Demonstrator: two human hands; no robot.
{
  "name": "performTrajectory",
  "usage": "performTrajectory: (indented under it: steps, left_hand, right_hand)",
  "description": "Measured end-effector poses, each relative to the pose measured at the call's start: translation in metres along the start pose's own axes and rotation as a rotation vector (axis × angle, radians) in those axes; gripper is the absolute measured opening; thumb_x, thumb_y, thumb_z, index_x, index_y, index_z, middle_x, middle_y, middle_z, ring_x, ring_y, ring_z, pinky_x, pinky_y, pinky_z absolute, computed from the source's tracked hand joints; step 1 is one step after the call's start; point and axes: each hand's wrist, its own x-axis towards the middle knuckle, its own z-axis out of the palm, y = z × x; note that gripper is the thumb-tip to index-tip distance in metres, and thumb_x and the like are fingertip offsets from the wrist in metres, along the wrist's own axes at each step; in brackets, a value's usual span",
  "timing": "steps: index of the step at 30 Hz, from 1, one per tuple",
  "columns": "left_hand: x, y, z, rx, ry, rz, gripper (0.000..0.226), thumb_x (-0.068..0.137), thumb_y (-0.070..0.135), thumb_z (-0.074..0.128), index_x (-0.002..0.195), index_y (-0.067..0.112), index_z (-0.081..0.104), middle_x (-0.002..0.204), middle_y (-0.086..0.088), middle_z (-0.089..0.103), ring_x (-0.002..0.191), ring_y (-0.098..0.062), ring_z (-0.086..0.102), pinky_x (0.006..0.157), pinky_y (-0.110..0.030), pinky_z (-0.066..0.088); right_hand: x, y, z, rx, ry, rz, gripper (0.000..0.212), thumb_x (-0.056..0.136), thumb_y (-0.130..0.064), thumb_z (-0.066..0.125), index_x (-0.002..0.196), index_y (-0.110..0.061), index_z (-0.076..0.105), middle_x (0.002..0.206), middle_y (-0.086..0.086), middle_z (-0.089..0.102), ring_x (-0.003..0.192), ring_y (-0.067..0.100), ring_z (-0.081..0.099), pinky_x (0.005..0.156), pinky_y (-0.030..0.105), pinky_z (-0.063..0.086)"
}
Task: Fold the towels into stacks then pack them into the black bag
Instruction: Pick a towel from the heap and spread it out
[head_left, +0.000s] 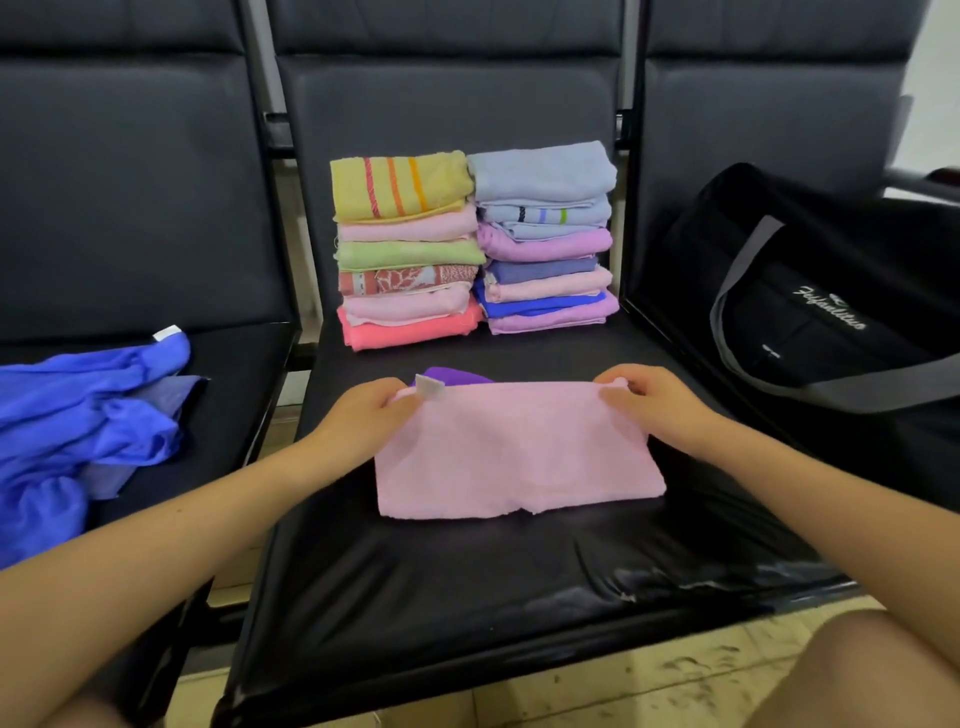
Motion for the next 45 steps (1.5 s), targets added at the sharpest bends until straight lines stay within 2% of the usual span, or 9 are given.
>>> performTrajectory:
  steps: [8, 11, 15, 21, 26, 32, 37, 41, 45]
  left_hand:
    - [-0.025, 0.023, -0.013, -0.456, 0.116, -0.16, 0.035, 0.093, 0.005, 0.043, 0.059, 0.013, 0.046, 0.057, 0.0, 0.048, 0.063, -0.02, 0.045, 0.066, -0.034, 0.037]
    - [-0.036, 0.02, -0.026, -0.43, 0.101, -0.154, 0.033, 0.093, 0.004, 0.046, 0.061, 0.011, 0.044, 0.055, 0.002, 0.046, 0.052, -0.012, 0.042, 0.054, -0.023, 0.038]
    - [-0.053, 0.001, -0.038, -0.682, -0.049, -0.362, 0.02, 0.092, 0.019, 0.057, 0.073, 0.012, 0.06, 0.073, -0.006, 0.06, 0.07, -0.019, 0.057, 0.071, -0.035, 0.046]
    - [-0.056, -0.039, -0.036, -0.144, -0.012, -0.284, 0.01, 0.092, 0.019, 0.061, 0.1, 0.017, 0.065, 0.102, -0.004, 0.065, 0.085, -0.014, 0.061, 0.067, -0.025, 0.048]
    - [-0.046, -0.038, -0.029, 0.216, 0.035, -0.037, 0.021, 0.094, 0.02, 0.054, 0.114, 0.022, 0.056, 0.107, 0.004, 0.059, 0.096, -0.014, 0.055, 0.077, -0.027, 0.042]
    - [-0.041, -0.035, -0.012, 0.556, 0.132, 0.107, 0.046, 0.094, 0.023, 0.054, 0.138, 0.021, 0.043, 0.129, -0.003, 0.047, 0.12, -0.02, 0.044, 0.091, -0.031, 0.042]
    - [-0.049, -0.036, 0.002, 0.643, 0.02, 0.419, 0.039, 0.091, 0.032, 0.051, 0.127, 0.017, 0.057, 0.13, -0.002, 0.051, 0.124, -0.023, 0.044, 0.1, -0.036, 0.037]
    - [-0.058, -0.044, 0.009, 0.73, -0.197, 0.391, 0.085, 0.072, 0.056, 0.004, 0.137, 0.024, 0.049, 0.141, 0.003, 0.043, 0.132, -0.018, 0.038, 0.108, -0.031, 0.027]
    - [-0.063, -0.046, 0.007, 0.725, -0.217, 0.437, 0.087, 0.071, 0.059, 0.002, 0.138, 0.028, 0.047, 0.14, 0.006, 0.044, 0.13, -0.016, 0.039, 0.107, -0.031, 0.029]
  right_hand:
    - [-0.01, -0.04, 0.0, 0.625, 0.013, 0.128, 0.026, 0.096, -0.008, 0.048, 0.11, -0.014, 0.068, 0.111, 0.006, 0.069, 0.101, 0.022, 0.064, 0.082, 0.035, 0.051]
    - [-0.012, -0.051, 0.004, 0.705, -0.084, 0.186, 0.029, 0.093, -0.006, 0.048, 0.113, -0.012, 0.068, 0.112, 0.006, 0.07, 0.105, 0.023, 0.065, 0.085, 0.036, 0.051]
    - [-0.02, -0.051, 0.014, 0.613, -0.249, 0.388, 0.022, 0.089, -0.007, 0.054, 0.102, -0.011, 0.071, 0.102, 0.006, 0.071, 0.092, 0.021, 0.065, 0.078, 0.032, 0.052]
    - [-0.028, -0.018, 0.048, -0.065, -0.469, 0.275, 0.04, 0.088, 0.005, 0.035, 0.09, -0.012, 0.071, 0.067, 0.006, 0.05, 0.053, 0.014, 0.039, 0.043, 0.02, 0.025]
    - [-0.01, -0.015, 0.061, -0.266, -0.344, 0.097, 0.036, 0.09, 0.005, 0.039, 0.072, -0.017, 0.061, 0.082, -0.002, 0.06, 0.086, 0.018, 0.053, 0.06, 0.016, 0.04]
    - [0.009, -0.005, 0.063, -0.471, -0.196, 0.082, 0.033, 0.094, -0.014, 0.044, 0.125, -0.009, 0.054, 0.125, 0.013, 0.058, 0.109, 0.029, 0.057, 0.089, 0.035, 0.046]
    - [0.0, -0.014, 0.061, -0.547, -0.194, 0.339, 0.06, 0.081, -0.053, 0.065, 0.115, -0.006, 0.05, 0.104, 0.004, 0.055, 0.092, 0.022, 0.055, 0.071, 0.029, 0.042]
    - [-0.013, -0.018, 0.042, -0.321, -0.351, 0.532, 0.039, 0.076, -0.04, 0.076, 0.087, -0.008, 0.057, 0.073, 0.001, 0.053, 0.063, 0.016, 0.051, 0.052, 0.025, 0.035]
    - [-0.026, -0.019, 0.028, 0.069, -0.359, 0.55, 0.023, 0.084, -0.02, 0.071, 0.097, -0.001, 0.068, 0.092, 0.013, 0.071, 0.085, 0.028, 0.067, 0.074, 0.032, 0.051]
